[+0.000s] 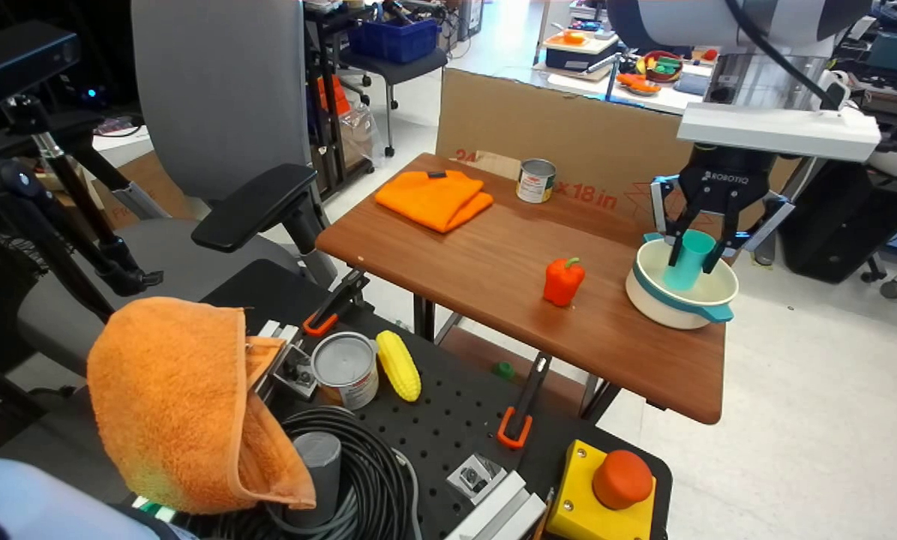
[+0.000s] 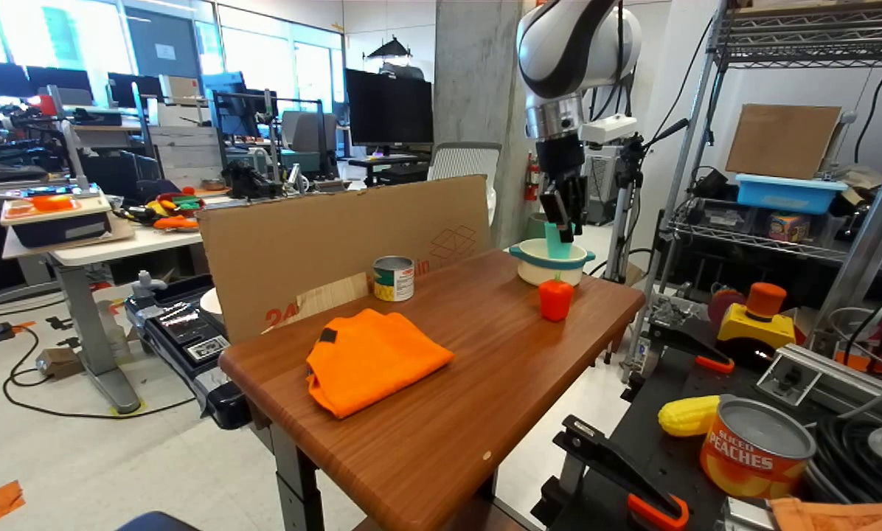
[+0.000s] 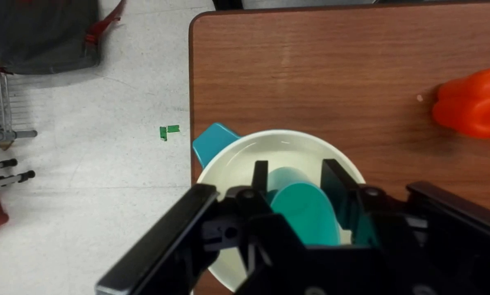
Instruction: Put the green cup in the bowl
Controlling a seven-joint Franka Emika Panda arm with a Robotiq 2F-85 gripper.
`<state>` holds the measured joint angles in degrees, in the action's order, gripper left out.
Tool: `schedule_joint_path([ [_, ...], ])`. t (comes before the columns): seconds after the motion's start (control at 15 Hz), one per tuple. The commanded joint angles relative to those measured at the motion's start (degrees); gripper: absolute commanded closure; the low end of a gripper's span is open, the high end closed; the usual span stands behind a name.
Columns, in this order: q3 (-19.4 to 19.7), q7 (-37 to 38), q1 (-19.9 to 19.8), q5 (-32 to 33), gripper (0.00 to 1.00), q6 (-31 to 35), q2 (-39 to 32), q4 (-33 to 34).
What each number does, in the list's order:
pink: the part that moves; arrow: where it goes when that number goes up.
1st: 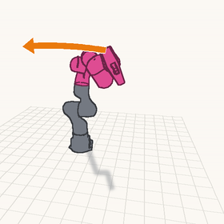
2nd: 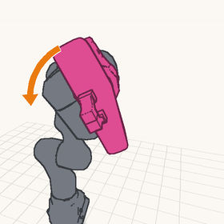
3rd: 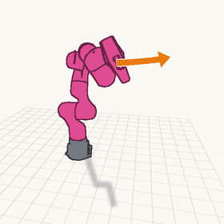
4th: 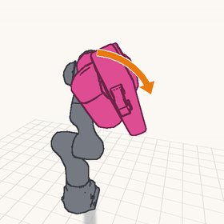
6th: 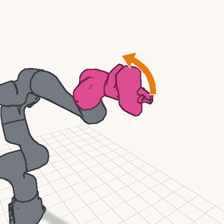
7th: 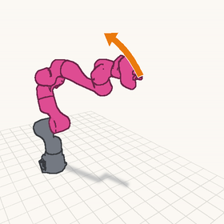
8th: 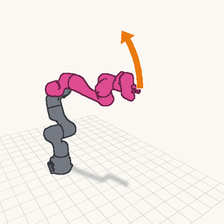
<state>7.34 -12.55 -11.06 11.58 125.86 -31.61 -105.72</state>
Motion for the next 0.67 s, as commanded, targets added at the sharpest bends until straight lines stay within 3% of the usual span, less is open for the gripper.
schedule_joint_path([
  [0.0,1.7,4.0,1.0,1.9,0.88,-0.2,-3.8,4.7],
  [0.6,1.7,5.8,1.2,1.4,0.88,-1.9,-10.7,10.8],
])
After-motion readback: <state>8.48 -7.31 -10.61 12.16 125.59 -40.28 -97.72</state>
